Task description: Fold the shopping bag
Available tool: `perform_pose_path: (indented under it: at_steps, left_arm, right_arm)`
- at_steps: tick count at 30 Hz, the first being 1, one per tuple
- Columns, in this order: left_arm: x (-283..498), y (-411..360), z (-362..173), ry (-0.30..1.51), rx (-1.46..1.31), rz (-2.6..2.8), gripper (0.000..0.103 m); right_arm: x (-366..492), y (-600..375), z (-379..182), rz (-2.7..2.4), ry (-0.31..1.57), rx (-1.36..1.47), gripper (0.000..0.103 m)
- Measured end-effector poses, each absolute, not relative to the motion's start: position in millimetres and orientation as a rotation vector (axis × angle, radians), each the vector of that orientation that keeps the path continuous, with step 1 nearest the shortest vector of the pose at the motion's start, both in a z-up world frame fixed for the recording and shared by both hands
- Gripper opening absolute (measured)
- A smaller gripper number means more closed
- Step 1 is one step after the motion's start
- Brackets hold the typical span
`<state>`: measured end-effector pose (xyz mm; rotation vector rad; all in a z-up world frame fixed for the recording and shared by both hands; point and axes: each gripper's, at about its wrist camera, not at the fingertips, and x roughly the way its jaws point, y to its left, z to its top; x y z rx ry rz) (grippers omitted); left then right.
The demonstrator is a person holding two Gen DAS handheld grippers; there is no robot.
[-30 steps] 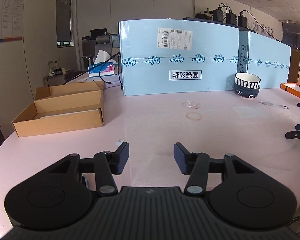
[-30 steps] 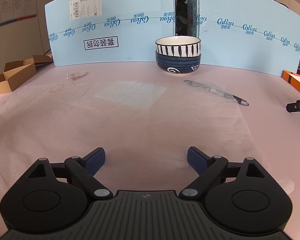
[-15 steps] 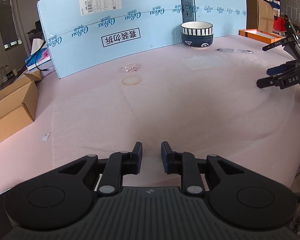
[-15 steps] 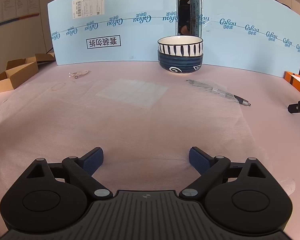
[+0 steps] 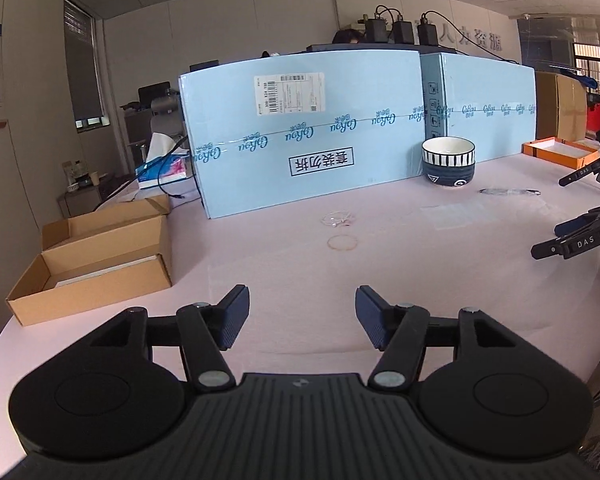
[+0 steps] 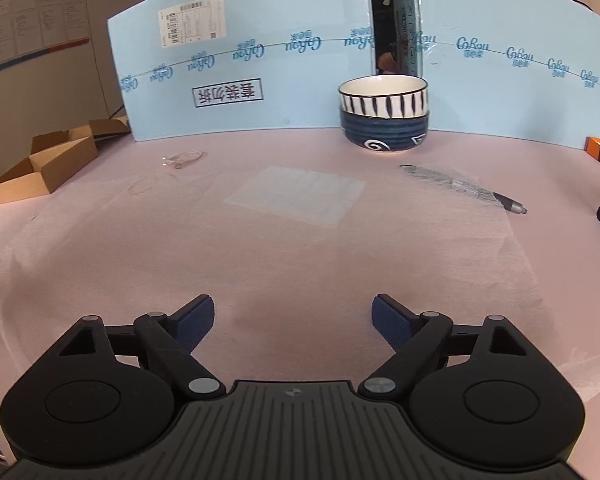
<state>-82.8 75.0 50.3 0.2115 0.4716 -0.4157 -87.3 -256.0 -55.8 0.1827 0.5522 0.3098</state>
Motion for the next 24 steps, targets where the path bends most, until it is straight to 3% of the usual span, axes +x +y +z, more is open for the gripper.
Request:
perform_pose_path:
  at_steps: [4,11,19,24]
  left_arm:
    - [-42.3,36.8,21.2,0.574,0.214,-0.504,0.048]
    - [-57.6,46.1,2.7,0.669,0.254,-0.561,0.044]
    - [-101.8,100.4,26.3,0.687,0.248,-0.450,0.044]
    - [-115.0,119.0,54.6,0.588,0.242,-0.389,0.045]
  right_arm:
    - [-101.7,-225.5,-41.0,0.389,0.557,0.093,0.078]
    - [-95.6,-178.3,-39.4,0.594,0.575,-0.030,0.078]
    - [-66.2,-116.6,-39.8,0.766,0.594,-0.127,0.077]
    - [-75.6,-78.6,-37.6,0.895,0.592,-0.170,0.078]
